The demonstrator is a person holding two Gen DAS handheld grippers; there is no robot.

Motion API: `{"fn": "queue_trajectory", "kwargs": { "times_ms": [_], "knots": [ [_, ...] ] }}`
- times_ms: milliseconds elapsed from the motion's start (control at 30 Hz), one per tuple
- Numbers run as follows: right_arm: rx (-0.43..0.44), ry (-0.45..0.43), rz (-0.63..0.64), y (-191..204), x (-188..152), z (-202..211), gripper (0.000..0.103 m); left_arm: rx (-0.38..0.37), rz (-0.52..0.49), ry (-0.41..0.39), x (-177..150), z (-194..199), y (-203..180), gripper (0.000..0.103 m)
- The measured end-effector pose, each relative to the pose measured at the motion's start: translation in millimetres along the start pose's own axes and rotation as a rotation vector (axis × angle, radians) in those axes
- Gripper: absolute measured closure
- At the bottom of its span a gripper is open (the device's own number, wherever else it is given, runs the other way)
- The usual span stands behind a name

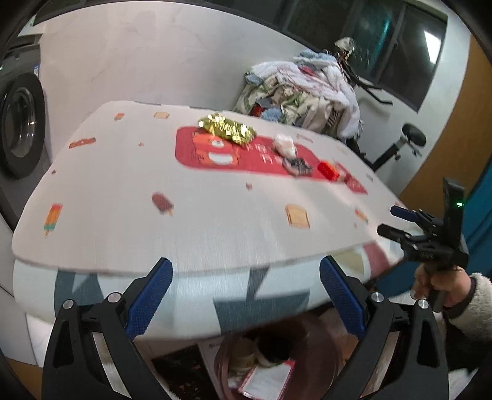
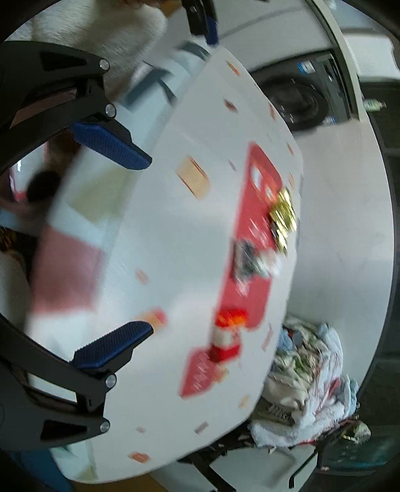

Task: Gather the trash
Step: 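Grasp the gold foil wrapper with the left tool while the right tool grasps the red cigarette box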

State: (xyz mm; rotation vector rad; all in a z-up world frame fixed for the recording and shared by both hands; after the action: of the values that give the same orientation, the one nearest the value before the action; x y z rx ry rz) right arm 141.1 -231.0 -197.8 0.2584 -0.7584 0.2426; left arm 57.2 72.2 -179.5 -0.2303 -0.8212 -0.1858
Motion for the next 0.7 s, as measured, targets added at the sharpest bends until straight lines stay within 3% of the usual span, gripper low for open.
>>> {"fn": "queue_trajectory", "kwargs": {
  "times_ms": [200, 333, 533, 700],
  "knots": [
    [-0.106, -0.004, -0.052, -64.0, 74.2, -57.0, 0.006, 0.014, 0.015, -0.027, 41.7, -18.4, 21.5, 0.009],
    [-0.107, 0.049, -0.137, -97.5, 103.8, -100.9, 0.006, 0.012, 0.019, -0.027, 63.6, -34.2, 34.7, 0.009],
    [-0.128, 0.134, -0.178, -116.8, 122.7, -158.8, 0.006, -0.002, 0.061, 0.009, 82.7, -66.0, 54.9, 0.009],
    [-0.125, 0.187, -0.196, -116.7, 124.5, -183.9, 0.006, -0.013, 0.038, 0.051, 94.8, -95.2, 60.6, 0.009]
  ]
}}
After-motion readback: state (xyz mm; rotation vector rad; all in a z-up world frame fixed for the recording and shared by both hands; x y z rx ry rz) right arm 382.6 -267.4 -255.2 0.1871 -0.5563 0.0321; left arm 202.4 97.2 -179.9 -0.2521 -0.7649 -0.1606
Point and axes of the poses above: each gripper's, at about its wrist camera, not at the fingertips, and z roughly against the way its jaws point, y to its left, x to its top, the point moved 5 cm from there along -z, roughly the way its jaws point, and after that the axes turned 13 degrees about -z, right-handed, at the moved point
